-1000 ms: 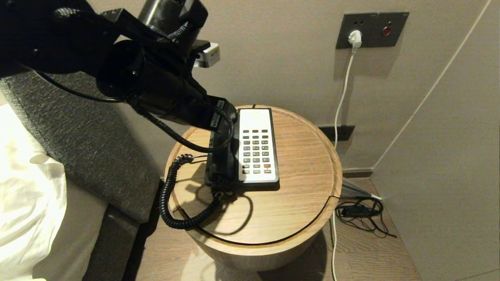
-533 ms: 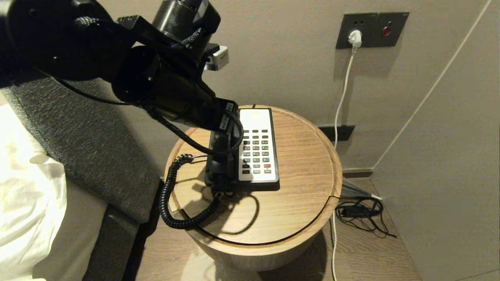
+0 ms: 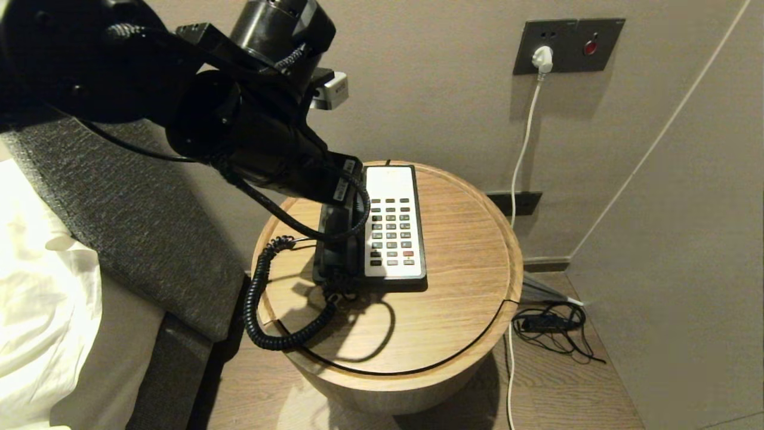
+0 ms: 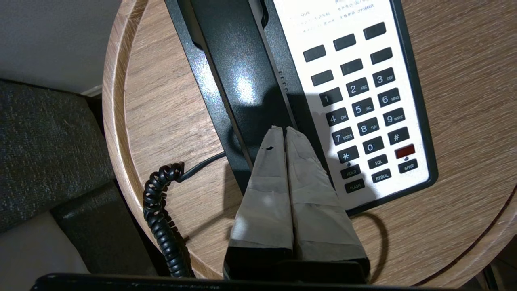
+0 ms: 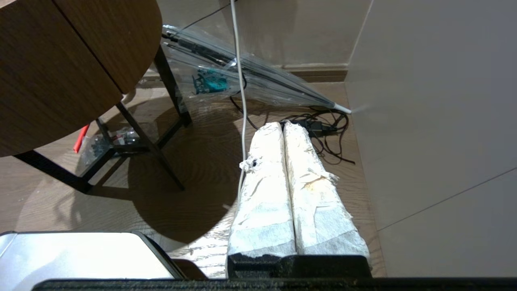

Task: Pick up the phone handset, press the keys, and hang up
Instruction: Pick up the desk phone handset

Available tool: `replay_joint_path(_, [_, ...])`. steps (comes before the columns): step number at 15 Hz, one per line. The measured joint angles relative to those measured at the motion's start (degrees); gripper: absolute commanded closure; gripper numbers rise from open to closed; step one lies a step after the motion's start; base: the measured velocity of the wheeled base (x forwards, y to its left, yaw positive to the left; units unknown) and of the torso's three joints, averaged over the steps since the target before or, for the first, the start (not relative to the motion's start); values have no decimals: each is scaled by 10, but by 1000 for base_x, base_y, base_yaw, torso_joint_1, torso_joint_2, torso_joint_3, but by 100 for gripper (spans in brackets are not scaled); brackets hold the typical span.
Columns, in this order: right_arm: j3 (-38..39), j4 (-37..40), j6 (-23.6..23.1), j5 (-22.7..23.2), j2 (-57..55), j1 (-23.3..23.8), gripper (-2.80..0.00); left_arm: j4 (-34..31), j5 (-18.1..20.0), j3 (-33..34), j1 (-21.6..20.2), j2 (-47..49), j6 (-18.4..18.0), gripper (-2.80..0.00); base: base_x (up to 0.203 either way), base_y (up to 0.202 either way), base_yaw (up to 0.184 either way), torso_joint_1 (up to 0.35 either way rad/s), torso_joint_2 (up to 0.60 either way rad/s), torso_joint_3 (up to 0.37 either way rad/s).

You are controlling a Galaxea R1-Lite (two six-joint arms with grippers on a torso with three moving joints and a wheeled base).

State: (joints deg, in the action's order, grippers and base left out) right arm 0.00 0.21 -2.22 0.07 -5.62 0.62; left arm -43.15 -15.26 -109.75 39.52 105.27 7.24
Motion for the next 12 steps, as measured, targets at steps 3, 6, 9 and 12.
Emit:
replay_joint_path(3, [0,0,2,-1,0,0,0,-1,0,1,0,-1,0,0,0,0,0,0,0,0])
replay_joint_path(6, [0,0,1,-1,0,0,0,-1,-2,1,0,-2,4,0,0,0,0,0,0,0])
replay_joint_path(9, [0,0,0,-1,0,0,0,-7,-4,2,0,-2,8,-280,0,0,0,0,0,0])
replay_joint_path(12, [0,0,0,0,0,0,0,-8,-8,4,0,-1,8,-280,0,0,0,0,0,0])
